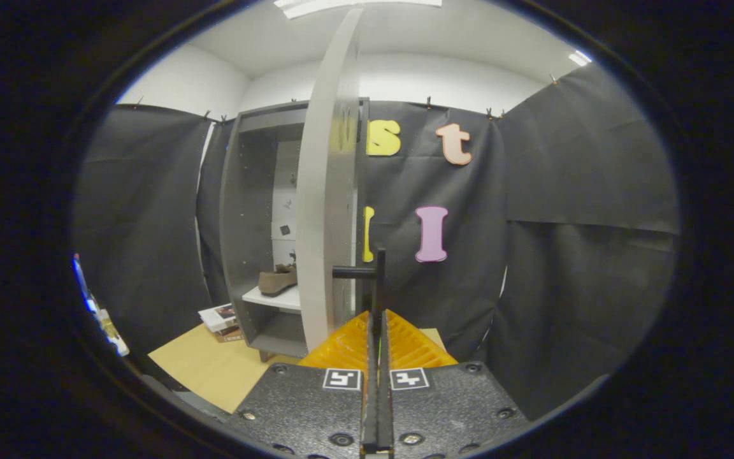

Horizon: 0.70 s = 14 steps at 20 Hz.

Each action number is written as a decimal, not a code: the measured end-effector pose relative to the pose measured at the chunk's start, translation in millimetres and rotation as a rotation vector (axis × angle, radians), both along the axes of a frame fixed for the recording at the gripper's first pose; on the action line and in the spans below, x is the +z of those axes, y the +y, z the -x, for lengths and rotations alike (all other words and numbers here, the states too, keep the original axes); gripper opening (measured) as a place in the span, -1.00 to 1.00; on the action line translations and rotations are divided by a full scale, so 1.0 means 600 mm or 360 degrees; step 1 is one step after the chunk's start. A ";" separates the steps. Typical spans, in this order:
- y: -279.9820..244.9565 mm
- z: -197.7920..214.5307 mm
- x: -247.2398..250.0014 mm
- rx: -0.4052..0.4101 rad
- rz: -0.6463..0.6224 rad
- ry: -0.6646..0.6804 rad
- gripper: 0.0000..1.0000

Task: Open the shoe cabinet door, grab the shoes and put them into the shoe cabinet, then close the shoe cabinet door.

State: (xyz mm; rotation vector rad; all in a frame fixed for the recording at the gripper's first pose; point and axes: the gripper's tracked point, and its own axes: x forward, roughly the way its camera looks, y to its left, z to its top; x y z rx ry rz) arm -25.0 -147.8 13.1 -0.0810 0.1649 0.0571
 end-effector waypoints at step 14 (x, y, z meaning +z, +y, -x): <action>0.150 0.156 -0.060 0.0107 -0.0061 -0.0198 1.00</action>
